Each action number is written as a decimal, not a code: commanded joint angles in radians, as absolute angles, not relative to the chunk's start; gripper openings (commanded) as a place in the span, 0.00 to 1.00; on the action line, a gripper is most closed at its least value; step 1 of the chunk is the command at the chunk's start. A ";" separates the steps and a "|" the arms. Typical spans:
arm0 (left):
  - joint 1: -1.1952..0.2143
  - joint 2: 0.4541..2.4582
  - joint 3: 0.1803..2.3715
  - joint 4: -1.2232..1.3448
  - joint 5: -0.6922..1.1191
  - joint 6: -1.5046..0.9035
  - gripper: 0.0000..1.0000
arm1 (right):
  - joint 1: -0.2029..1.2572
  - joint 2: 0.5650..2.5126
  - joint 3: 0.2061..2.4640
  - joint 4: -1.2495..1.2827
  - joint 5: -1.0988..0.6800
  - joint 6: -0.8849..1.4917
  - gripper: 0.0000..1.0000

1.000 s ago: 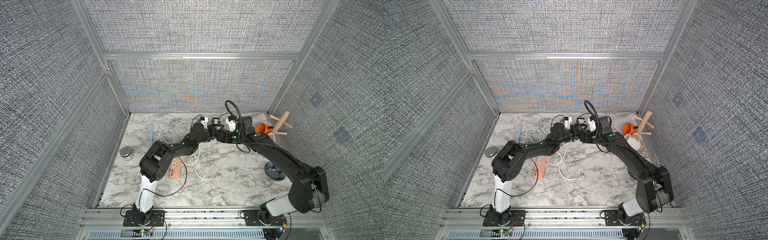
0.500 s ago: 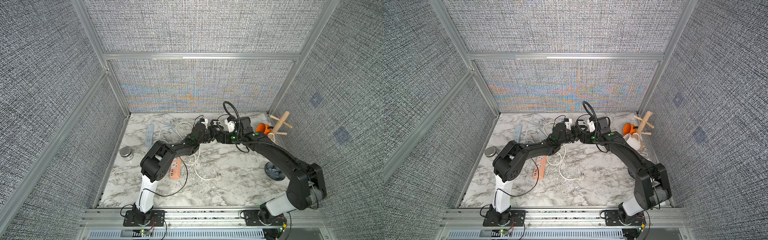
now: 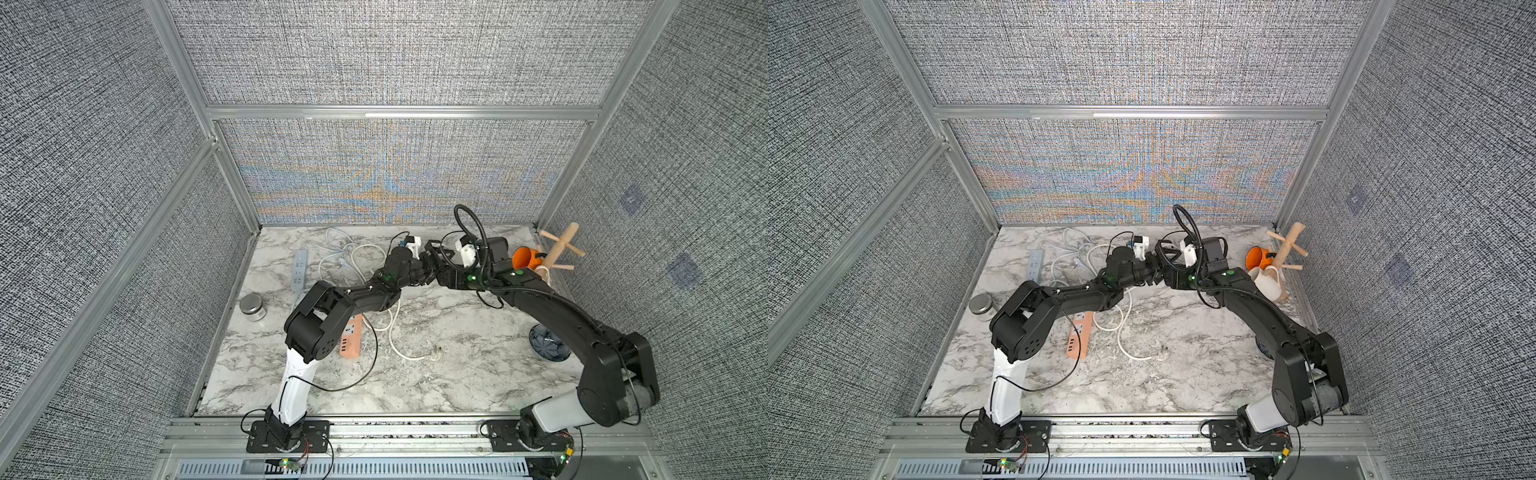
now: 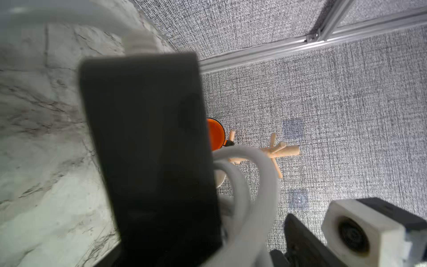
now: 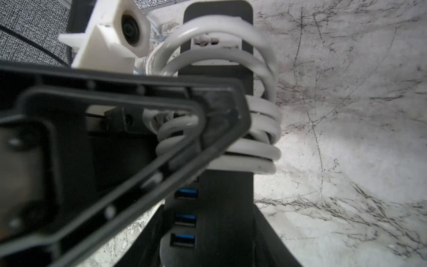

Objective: Unwrap the cord wrapped around the power strip
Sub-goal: Adjust the power strip.

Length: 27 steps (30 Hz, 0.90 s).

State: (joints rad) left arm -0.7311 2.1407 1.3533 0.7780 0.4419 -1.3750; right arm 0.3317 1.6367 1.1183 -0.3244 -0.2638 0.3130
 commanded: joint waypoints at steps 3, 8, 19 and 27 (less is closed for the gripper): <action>-0.727 2.179 1.347 1.005 0.496 -1.432 0.99 | 0.314 1.627 1.093 -0.269 -0.251 0.266 0.14; -0.728 2.162 1.299 1.012 0.515 -1.432 0.99 | 0.277 1.587 1.062 -0.238 -0.256 0.247 0.13; -0.716 2.038 1.176 1.011 0.552 -1.424 0.99 | 0.188 1.516 1.031 -0.190 -0.380 0.169 0.12; -0.630 2.012 1.184 0.985 0.562 -1.450 0.99 | 0.175 1.467 1.007 -0.198 -0.389 0.118 0.12</action>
State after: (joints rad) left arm -0.6456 2.0327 1.1793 1.0000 0.5476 -1.4658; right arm 0.1768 1.4734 1.0069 -0.2474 -0.3656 0.1593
